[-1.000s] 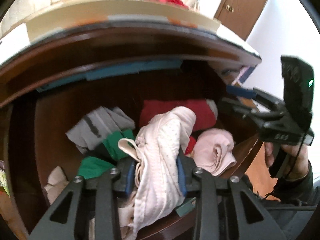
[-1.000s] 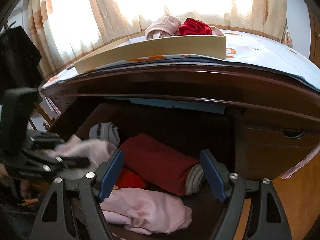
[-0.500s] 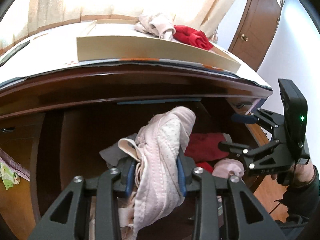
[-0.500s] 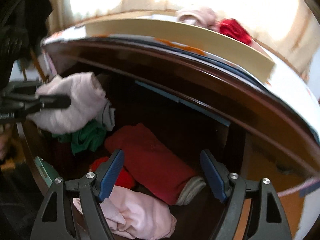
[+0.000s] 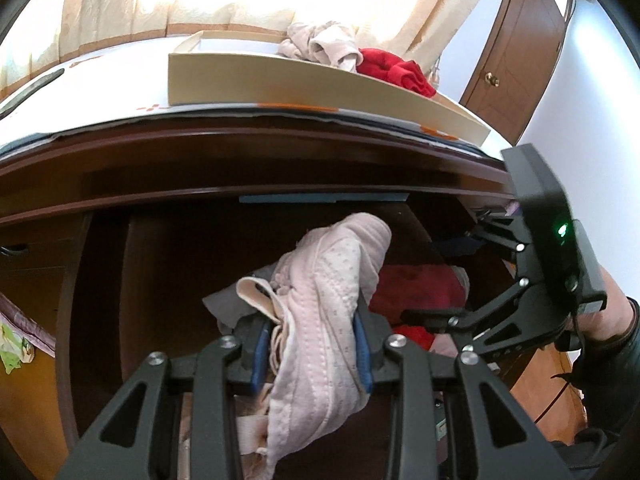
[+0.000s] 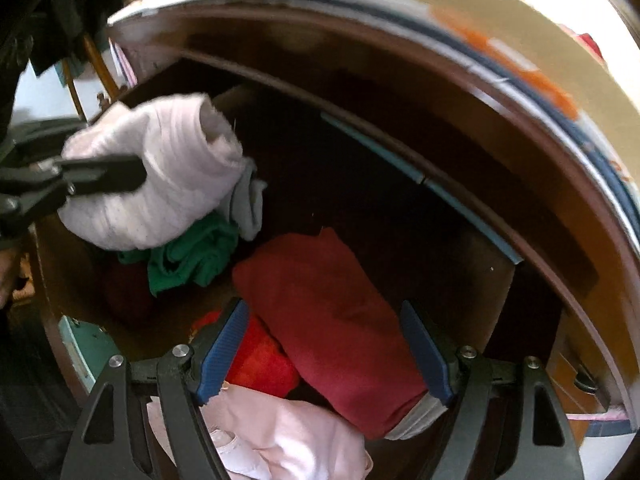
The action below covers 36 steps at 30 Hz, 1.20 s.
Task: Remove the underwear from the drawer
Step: 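Grasp pale pink dotted garment with left tool while right tool grasps dark red garment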
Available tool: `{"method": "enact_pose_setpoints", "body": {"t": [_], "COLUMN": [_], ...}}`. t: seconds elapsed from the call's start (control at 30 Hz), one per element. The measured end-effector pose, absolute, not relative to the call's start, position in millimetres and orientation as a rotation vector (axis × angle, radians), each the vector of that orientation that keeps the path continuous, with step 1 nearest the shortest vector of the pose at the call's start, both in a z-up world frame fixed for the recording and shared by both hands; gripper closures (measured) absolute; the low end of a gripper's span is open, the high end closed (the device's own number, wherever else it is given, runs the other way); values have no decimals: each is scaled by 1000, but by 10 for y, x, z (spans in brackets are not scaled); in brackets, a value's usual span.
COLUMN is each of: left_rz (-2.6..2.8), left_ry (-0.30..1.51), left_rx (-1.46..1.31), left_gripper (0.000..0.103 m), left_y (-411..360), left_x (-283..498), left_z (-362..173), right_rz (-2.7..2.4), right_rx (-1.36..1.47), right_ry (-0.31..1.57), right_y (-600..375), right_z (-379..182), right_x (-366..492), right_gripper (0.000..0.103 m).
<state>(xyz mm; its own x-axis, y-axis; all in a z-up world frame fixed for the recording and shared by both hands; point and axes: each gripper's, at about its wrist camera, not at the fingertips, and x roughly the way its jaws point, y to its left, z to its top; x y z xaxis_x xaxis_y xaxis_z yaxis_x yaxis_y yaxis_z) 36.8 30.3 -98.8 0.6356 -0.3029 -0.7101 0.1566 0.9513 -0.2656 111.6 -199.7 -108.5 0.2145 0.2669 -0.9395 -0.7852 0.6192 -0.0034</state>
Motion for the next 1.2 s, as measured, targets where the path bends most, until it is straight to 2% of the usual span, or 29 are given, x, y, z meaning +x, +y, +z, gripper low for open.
{"method": "enact_pose_setpoints", "body": {"t": [0.3,0.8,0.87,0.93,1.0,1.13,1.2], "left_rz": [-271,-280,-280,-280,-280,-279,-277], "left_ry": [848,853,853,853,853,852,850], "left_rx": [-195,-208,-210,-212,-212,-213,-215], "left_gripper": [70,70,70,70,70,70,70], "left_y": [306,321,325,325,326,323,328], "left_x": [374,387,389,389,391,390,389], "left_z": [-1007,-1019,-1023,-1023,-1022,-1018,-1016], "right_rz": [737,746,764,779,795,819,831], "right_rx": [-596,-637,-626,-620,-603,-546,-520], "right_ry": [1259,1356,1357,1344,1330,1306,1291], "right_y": [-1939,-1761,-1776,-1809,-1822,-1880,-1915], "right_z": [-1314,-1612,-1631,-1637,-1621,-1590,-1563], "right_x": [1260,1389,1389,1412,1408,1435,1442], "right_gripper": [23,24,32,48,58,70,72]}}
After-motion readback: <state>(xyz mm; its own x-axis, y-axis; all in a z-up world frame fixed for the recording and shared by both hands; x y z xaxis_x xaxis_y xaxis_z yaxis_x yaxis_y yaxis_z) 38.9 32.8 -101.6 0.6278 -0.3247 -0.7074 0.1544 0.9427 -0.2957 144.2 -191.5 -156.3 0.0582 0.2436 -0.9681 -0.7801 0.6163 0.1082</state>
